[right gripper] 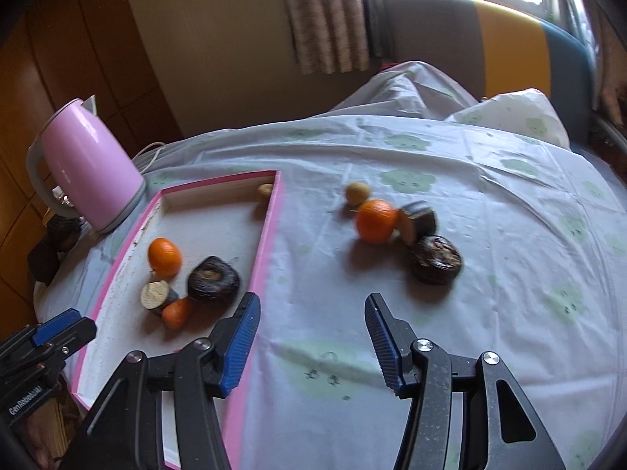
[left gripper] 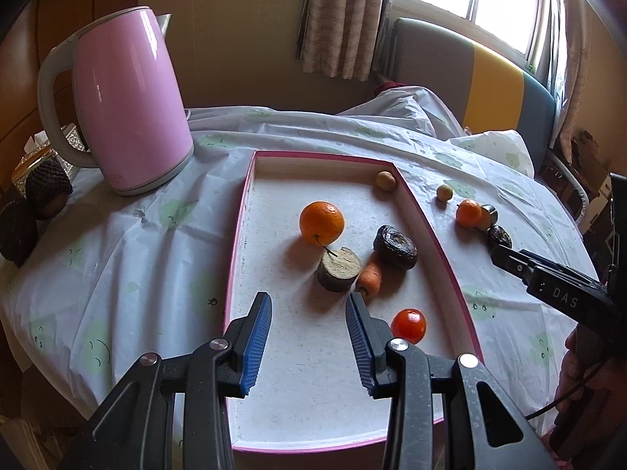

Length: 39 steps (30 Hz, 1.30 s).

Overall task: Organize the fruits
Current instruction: 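Lower the taro into the tray and open the right tool, then grasp the second dark round taro on the sheet with the right tool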

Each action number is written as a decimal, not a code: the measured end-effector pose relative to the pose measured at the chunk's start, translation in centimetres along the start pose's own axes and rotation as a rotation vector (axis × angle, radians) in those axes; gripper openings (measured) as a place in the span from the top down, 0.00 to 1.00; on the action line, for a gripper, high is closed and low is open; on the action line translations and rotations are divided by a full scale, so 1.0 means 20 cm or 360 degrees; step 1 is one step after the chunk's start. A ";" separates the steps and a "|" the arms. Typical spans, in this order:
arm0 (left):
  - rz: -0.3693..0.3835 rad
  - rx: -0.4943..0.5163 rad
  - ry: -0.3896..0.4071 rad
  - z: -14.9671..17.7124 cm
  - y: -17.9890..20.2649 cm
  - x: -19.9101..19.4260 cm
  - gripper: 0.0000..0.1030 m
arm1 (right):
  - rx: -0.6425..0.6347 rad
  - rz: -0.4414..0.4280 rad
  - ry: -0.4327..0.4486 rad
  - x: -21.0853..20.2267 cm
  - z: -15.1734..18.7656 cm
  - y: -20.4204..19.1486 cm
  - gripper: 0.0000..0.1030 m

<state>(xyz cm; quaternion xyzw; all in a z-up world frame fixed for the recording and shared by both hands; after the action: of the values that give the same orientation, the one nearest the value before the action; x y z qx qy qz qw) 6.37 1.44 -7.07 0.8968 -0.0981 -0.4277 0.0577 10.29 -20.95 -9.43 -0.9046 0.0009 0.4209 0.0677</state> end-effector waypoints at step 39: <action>0.0136 0.0158 -0.0068 0.05 0.23 0.08 0.62 | 0.0154 0.0202 -0.0082 0.30 -0.08 0.42 0.36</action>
<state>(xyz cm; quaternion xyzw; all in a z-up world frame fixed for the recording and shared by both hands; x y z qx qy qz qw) 5.94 -3.36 -8.02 0.8842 -0.1585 -0.4384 0.0291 14.92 -29.07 -14.09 -0.8872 0.0767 0.4470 0.0844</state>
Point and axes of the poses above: each gripper's, at about its wrist camera, not at the fingertips, and x roughly the way its jaws point, y to its right, z to its underside, the point moved 5 cm from there along x, roughly the way its jaws point, and after that the axes turned 8 degrees about z, right-handed, at the moved point
